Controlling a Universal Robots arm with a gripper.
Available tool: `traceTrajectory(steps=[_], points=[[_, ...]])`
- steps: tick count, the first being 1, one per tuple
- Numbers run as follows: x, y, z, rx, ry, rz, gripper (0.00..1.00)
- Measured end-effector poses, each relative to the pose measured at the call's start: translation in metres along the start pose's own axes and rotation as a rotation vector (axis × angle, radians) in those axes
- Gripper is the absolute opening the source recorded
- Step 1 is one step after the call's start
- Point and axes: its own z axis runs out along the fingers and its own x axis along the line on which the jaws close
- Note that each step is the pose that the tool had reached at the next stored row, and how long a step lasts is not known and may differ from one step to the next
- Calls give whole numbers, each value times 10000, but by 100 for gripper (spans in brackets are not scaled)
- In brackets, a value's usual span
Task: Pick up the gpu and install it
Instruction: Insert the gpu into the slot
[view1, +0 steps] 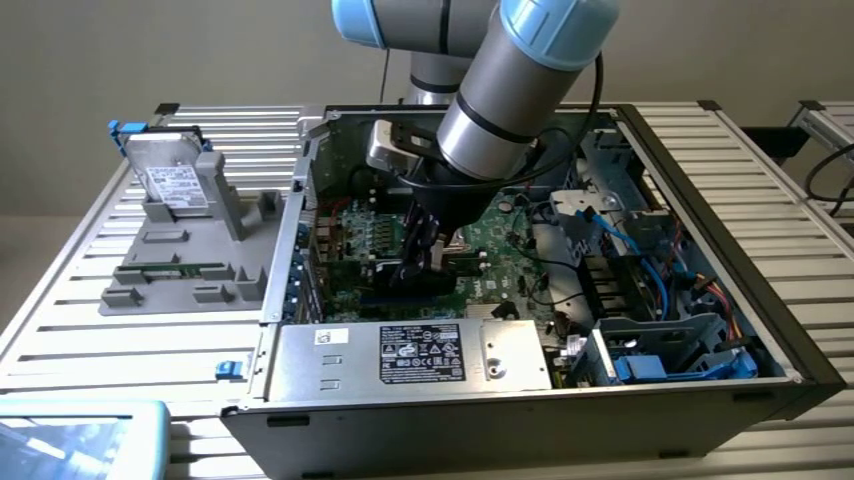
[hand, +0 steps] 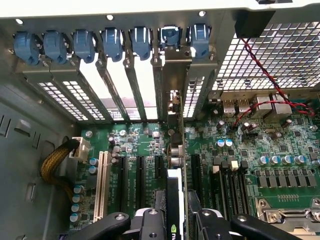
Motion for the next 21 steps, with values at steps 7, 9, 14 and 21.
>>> traceTrajectory(steps=[7,9,14,21], points=[[0,-1,2,0,0,0,28],[0,-1,2,0,5,-14,28],[0,-1,2,2,29,-74,28],[0,-1,2,3,39,-97,28]])
